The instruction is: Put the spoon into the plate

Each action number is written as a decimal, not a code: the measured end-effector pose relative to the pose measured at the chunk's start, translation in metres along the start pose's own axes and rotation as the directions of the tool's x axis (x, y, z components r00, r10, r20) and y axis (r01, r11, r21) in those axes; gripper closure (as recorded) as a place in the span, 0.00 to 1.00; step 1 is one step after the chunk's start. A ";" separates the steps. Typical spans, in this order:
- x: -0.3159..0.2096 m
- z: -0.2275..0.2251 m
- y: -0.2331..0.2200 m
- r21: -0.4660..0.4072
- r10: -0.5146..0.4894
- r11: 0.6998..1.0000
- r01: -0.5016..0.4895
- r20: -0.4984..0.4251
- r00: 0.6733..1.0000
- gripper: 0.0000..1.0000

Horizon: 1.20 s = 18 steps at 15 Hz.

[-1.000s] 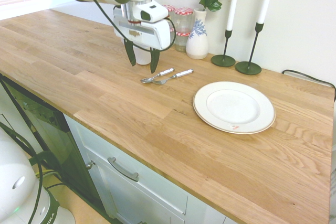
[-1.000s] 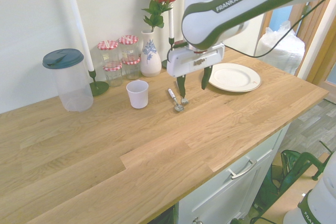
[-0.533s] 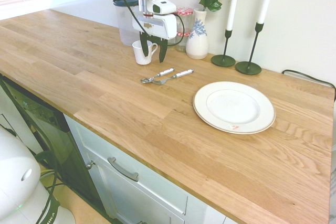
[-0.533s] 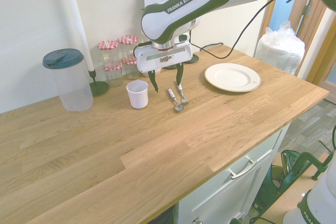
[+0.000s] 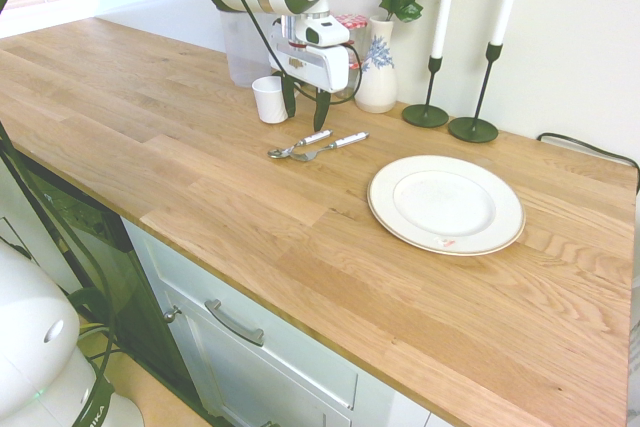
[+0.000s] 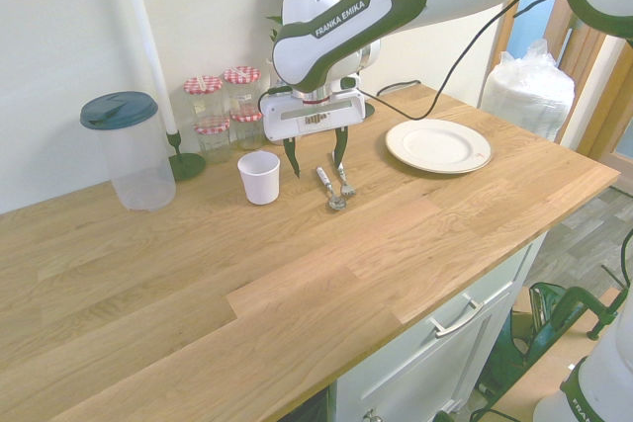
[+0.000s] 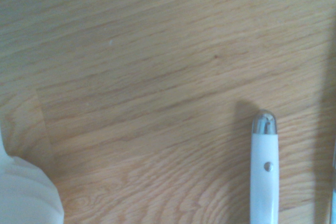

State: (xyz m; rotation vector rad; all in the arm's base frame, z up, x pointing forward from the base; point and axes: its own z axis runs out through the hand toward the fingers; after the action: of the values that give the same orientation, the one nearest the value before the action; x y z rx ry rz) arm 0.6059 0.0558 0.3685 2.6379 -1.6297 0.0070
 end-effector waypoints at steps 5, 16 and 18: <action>0.007 0.013 0.002 0.020 0.006 1.000 -0.006 -0.007 1.000 0.00; 0.005 0.030 -0.003 0.065 -0.033 0.997 0.033 -0.001 0.999 1.00; 0.007 0.032 -0.003 0.068 -0.036 0.997 0.036 -0.002 0.999 1.00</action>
State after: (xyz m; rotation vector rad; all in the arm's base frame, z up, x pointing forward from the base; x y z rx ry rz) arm 0.6112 0.0502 0.3364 2.7162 -1.6095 0.0640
